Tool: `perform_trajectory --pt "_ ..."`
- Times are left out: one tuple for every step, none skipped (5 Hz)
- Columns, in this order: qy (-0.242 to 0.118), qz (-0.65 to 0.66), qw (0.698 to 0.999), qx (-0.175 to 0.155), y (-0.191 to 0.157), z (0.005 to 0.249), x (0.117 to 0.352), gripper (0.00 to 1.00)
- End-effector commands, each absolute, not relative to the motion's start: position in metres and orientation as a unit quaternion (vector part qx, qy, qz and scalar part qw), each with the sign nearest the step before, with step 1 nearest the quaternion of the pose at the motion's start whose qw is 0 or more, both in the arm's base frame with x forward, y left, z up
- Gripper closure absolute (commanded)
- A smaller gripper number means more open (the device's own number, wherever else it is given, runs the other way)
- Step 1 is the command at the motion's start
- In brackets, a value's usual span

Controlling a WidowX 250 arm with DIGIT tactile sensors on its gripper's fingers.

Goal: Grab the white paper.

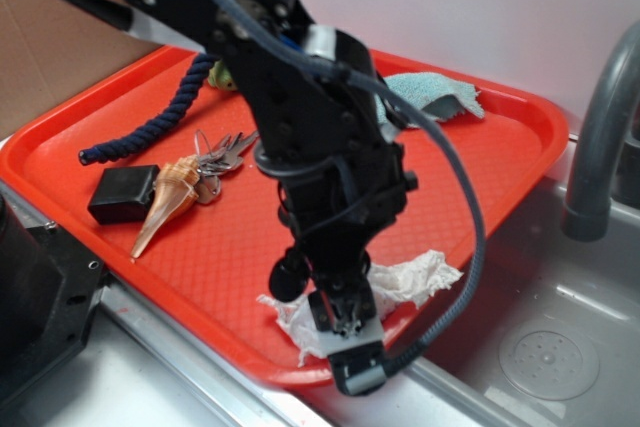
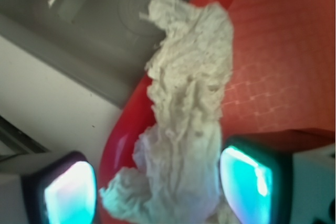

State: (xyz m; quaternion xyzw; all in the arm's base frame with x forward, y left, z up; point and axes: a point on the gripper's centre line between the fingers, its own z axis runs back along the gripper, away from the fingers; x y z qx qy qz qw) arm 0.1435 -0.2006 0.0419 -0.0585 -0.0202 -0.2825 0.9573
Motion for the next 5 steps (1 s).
perform_trajectory --pt "-0.024 -0.283 0.956 -0.072 -0.215 0.045 0.149 1.0" --pt "-0.023 -0.282 0.957 -0.067 -0.212 0.049 0.15 1.0" --pt "-0.024 -0.282 0.957 -0.063 -0.209 0.057 0.151 1.0" --pt "-0.018 -0.282 0.957 -0.064 -0.209 0.059 0.156 1.0" --pt "-0.02 -0.228 0.973 -0.04 -0.182 0.108 0.154 1.0"
